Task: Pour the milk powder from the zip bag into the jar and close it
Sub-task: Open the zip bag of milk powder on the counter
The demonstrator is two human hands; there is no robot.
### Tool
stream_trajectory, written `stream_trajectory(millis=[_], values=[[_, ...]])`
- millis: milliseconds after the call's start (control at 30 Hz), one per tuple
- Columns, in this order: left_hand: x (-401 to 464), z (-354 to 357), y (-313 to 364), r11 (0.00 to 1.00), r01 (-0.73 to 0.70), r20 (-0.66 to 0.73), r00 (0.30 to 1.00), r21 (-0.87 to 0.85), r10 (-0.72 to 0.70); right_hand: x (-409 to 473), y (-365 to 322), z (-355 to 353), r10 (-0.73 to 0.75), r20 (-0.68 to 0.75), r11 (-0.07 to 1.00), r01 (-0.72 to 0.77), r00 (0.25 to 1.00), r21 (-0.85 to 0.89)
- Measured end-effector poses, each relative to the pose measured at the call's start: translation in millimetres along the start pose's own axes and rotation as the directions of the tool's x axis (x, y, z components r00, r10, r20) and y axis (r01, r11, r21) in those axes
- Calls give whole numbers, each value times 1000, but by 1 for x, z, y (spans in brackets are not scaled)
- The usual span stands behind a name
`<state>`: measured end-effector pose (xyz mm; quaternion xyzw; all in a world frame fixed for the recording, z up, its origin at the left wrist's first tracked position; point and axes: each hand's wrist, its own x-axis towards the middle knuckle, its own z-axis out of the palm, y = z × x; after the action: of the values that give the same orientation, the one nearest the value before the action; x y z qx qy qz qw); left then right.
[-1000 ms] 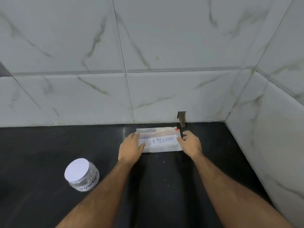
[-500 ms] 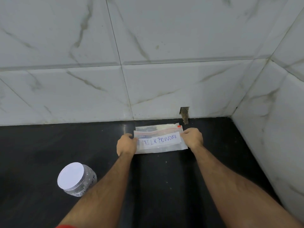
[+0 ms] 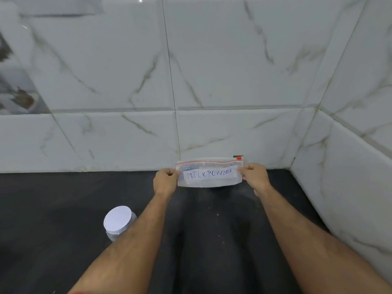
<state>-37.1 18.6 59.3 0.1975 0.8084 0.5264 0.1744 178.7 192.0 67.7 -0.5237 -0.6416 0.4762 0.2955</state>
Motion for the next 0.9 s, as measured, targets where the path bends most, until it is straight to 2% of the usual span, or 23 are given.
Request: stream_trajectory(millis=[200, 367, 500, 567, 667, 900], values=[[-11, -36, 42, 979, -136, -32, 991, -152, 133, -28, -39, -23, -151, 7, 984, 150, 989, 92], [-28, -60, 45, 960, -126, 51, 988, -251, 143, -54, -49, -36, -166, 74, 978, 155, 983, 137], [-49, -65, 19, 974, -70, 101, 991, -214, 93, -77, -33, -35, -67, 206, 995, 49, 976, 89], [-59, -63, 1, 980, -37, 113, 992, -195, 60, -86, -20, -32, -38, 230, 998, 25, 973, 62], [-68, -61, -15, 983, -6, 93, 995, -181, 23, -96, -10, -30, -44, 224, 997, 28, 974, 77], [-69, -67, -7, 980, -27, 78, 996, -196, 43, -104, -20, -36, -97, 189, 991, 77, 977, 111]])
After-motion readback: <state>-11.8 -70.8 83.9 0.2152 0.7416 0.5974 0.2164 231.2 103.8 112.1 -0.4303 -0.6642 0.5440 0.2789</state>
